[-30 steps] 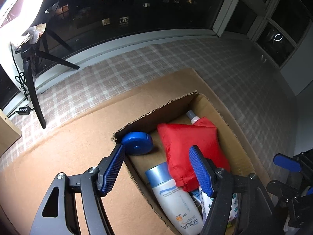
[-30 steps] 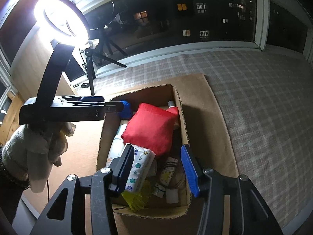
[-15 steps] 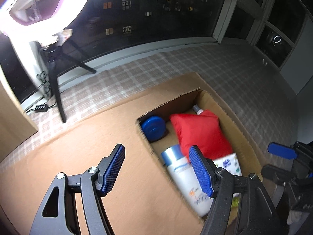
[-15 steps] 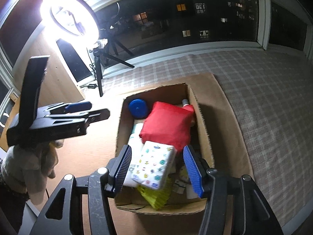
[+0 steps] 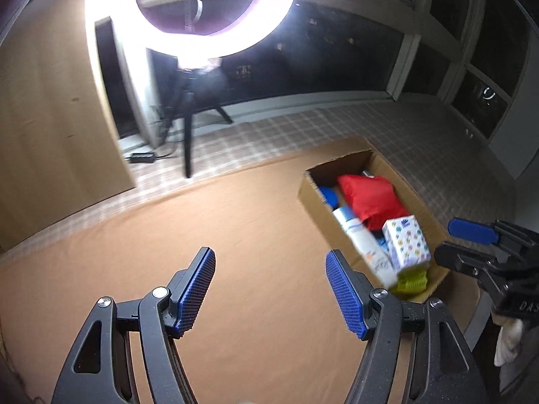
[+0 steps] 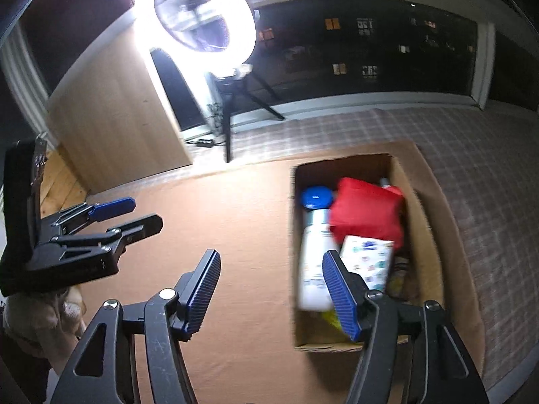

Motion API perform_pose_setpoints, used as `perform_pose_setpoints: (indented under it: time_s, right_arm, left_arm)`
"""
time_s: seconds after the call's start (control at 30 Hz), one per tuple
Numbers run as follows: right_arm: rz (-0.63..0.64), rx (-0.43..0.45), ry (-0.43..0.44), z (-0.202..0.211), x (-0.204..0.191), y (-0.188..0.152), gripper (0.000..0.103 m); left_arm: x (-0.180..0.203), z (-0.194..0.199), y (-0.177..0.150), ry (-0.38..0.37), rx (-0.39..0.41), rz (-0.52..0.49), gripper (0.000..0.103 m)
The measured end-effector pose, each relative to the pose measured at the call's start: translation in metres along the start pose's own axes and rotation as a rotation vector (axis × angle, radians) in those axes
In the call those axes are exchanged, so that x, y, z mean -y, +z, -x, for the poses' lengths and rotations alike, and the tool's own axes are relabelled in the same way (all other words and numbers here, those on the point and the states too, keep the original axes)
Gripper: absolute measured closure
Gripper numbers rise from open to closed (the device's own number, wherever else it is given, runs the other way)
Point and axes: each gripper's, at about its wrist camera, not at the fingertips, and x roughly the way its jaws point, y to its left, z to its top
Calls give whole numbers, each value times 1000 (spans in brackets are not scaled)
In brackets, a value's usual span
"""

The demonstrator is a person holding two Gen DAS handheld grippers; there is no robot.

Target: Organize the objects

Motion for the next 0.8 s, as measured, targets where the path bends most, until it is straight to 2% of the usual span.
perform_pose_setpoints:
  time_s: [0.2, 0.43, 0.8]
  right_arm:
    - [50, 3, 33, 3, -50, -10, 41]
    - [100, -5, 55, 3, -99, -23, 35]
    - [133, 2, 31, 0, -153, -57, 32]
  left_arm:
    - [-33, 51, -35, 29, 39, 43, 31]
    - [-70, 102, -76, 96, 79, 87, 25]
    - [-114, 146, -131, 150, 93, 170, 14]
